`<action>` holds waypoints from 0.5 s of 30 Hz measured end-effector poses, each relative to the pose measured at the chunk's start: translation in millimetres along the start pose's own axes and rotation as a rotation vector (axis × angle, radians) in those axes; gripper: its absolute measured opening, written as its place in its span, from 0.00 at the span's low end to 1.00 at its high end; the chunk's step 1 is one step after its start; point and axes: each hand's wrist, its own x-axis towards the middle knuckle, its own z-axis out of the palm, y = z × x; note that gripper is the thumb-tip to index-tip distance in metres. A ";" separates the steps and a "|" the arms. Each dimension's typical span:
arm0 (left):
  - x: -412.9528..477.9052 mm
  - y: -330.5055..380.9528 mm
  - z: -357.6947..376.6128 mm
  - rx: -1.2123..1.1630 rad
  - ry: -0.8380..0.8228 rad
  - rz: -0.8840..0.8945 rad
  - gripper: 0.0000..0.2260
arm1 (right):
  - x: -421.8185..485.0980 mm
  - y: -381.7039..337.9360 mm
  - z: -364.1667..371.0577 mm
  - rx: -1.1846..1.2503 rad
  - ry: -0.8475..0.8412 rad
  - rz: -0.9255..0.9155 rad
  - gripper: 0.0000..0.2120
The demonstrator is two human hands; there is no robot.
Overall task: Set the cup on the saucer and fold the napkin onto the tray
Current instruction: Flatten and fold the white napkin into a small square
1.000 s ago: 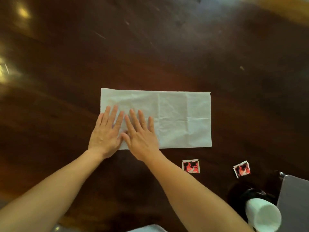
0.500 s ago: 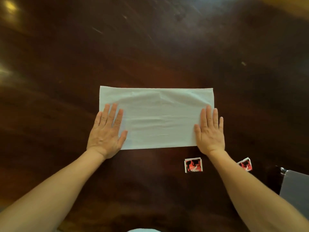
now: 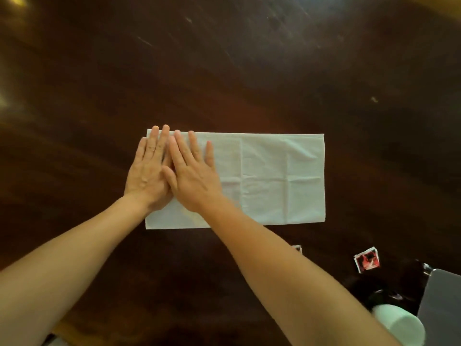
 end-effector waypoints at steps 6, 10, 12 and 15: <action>3.9 1.4 -2.3 -0.034 0.038 -0.028 0.34 | -9.6 61.8 0.0 -0.193 0.022 0.062 0.33; 3.6 1.4 -1.3 -0.027 0.042 -0.032 0.34 | -37.3 128.8 -13.3 -0.213 0.070 0.242 0.33; 4.1 1.7 -1.2 -0.029 0.049 -0.028 0.34 | -52.6 159.3 -18.5 -0.212 0.081 0.327 0.34; 4.7 2.0 -1.7 -0.034 0.046 -0.031 0.34 | -76.1 200.8 -28.6 -0.229 0.091 0.434 0.33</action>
